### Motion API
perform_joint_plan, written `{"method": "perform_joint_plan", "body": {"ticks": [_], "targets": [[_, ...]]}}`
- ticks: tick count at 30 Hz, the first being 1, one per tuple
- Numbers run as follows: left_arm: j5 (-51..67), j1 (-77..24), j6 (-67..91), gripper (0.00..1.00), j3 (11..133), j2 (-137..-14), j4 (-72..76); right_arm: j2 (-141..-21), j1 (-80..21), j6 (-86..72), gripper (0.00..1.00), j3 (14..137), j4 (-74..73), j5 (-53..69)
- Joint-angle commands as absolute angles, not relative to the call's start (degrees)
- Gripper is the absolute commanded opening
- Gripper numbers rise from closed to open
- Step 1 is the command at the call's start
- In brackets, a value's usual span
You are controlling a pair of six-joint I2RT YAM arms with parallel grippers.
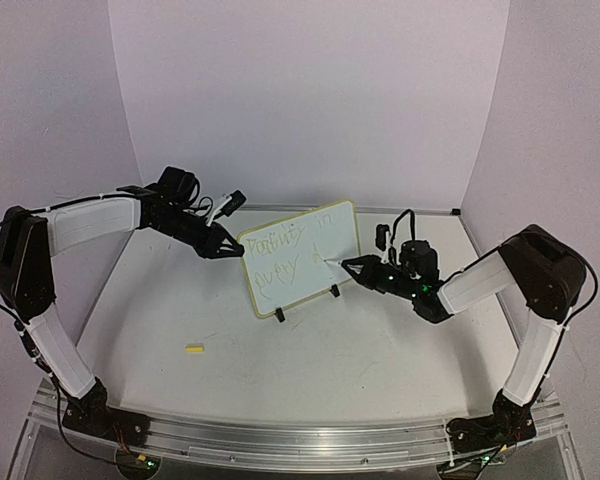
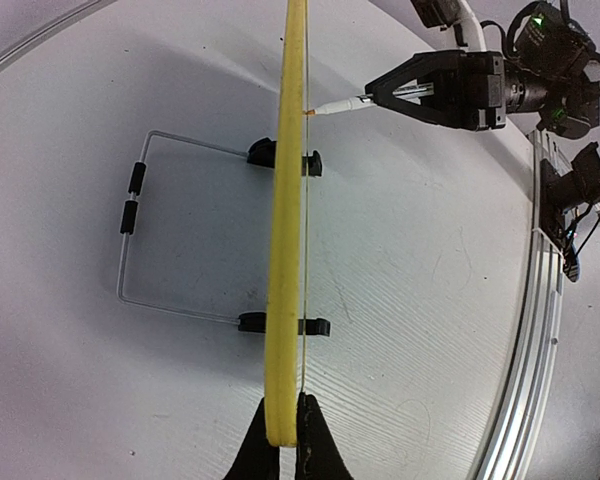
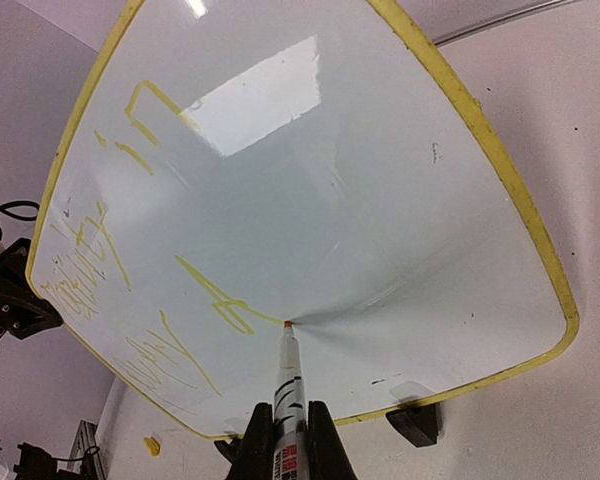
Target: Write a sentence on the whiteboard
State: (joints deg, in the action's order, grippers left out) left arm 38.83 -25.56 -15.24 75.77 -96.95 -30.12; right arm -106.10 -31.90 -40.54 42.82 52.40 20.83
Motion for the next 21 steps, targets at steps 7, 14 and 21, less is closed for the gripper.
{"method": "perform_joint_plan", "body": {"ticks": [7,14,21], "targets": [[35.49,-26.63,-17.59,0.00,76.11,-98.60,-34.29,-99.41,-31.56,-39.09,0.00,43.07,53.61,22.70],[35.33,-26.63,-17.64,0.00,76.03,-98.48,-34.38,-102.91,-31.39,-40.18,0.00,44.94,53.61,22.91],[35.18,-26.64,-17.70,0.00,76.03,-98.35,-34.37,-104.67,-30.59,-40.60,0.00,46.10,53.63,22.83]]}}
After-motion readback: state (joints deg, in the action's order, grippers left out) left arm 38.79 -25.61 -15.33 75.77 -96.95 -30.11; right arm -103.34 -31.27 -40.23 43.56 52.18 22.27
